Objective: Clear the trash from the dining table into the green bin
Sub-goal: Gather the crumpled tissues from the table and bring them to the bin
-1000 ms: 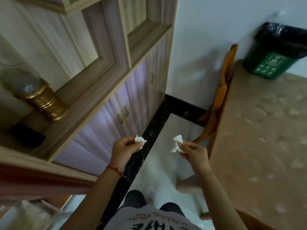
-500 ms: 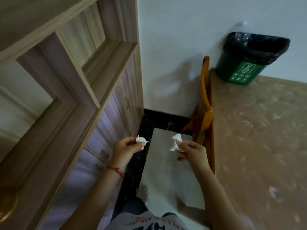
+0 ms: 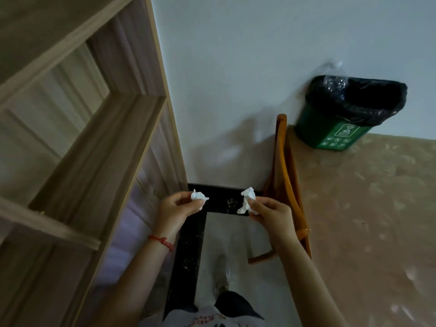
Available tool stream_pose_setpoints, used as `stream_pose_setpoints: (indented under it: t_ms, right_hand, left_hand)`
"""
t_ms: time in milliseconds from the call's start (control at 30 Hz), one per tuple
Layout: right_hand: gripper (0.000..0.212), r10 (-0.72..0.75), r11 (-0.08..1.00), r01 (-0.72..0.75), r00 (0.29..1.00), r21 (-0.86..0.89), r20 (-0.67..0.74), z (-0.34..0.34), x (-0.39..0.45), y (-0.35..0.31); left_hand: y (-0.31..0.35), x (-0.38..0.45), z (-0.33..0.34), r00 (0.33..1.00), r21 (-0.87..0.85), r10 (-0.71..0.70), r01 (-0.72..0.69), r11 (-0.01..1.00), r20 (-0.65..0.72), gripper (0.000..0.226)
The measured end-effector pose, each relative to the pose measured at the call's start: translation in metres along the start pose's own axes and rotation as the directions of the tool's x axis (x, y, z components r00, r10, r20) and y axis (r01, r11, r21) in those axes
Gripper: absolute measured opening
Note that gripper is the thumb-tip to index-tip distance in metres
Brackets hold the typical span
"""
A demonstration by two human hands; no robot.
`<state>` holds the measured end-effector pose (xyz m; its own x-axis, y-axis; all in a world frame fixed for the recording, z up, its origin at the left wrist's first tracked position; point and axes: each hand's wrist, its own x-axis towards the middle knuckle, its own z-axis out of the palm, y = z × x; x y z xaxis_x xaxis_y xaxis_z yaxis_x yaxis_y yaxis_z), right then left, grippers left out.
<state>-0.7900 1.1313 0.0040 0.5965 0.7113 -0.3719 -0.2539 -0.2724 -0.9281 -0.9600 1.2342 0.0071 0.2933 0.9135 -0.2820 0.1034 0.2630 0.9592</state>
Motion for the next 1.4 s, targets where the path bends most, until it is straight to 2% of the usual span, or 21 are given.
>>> stream_pose_setpoints:
  t_ms: [367,533,633,800,900,1000,1267,1400]
  right_hand:
    - [0.005,-0.015,0.999,0.016,0.999,0.032,-0.034,0.004,0.142,-0.081]
    - [0.005,-0.007,0.998,0.012,0.997,0.062,-0.073,0.007,0.190,-0.096]
    - [0.005,-0.004,0.996,0.014,0.993,0.083,-0.120,0.012,0.221,-0.103]
    - [0.013,-0.009,0.989,0.047,0.968,0.142,-0.252,0.016,0.270,-0.119]
    - [0.020,0.013,0.980,0.054,0.941,0.189,-0.338,0.011,0.290,-0.129]
    - [0.013,0.027,0.970,0.082,0.902,0.231,-0.430,0.001,0.297,-0.136]
    - [0.005,0.135,0.942,0.094,0.772,0.322,-0.621,-0.039,0.273,-0.135]
    - [0.007,0.174,0.931,0.124,0.675,0.342,-0.718,-0.059,0.260,-0.133]
  left_hand:
    - [0.054,0.145,0.052,0.999,0.004,0.032,-0.032,0.999,0.012,0.020]
    - [0.068,0.206,0.072,0.996,0.046,0.043,-0.046,0.998,0.080,0.016]
    - [0.080,0.247,0.089,0.993,0.046,0.043,-0.048,0.998,0.114,0.021]
    - [0.103,0.311,0.125,0.961,0.057,0.053,-0.071,0.996,0.271,0.010]
    - [0.112,0.346,0.148,0.929,0.086,0.033,-0.069,0.994,0.368,0.009]
    - [0.116,0.367,0.175,0.880,0.126,0.009,-0.079,0.989,0.474,0.018]
    - [0.122,0.379,0.251,0.700,0.161,-0.040,-0.108,0.981,0.713,0.018]
    - [0.125,0.367,0.287,0.611,0.165,-0.065,-0.109,0.980,0.789,0.019]
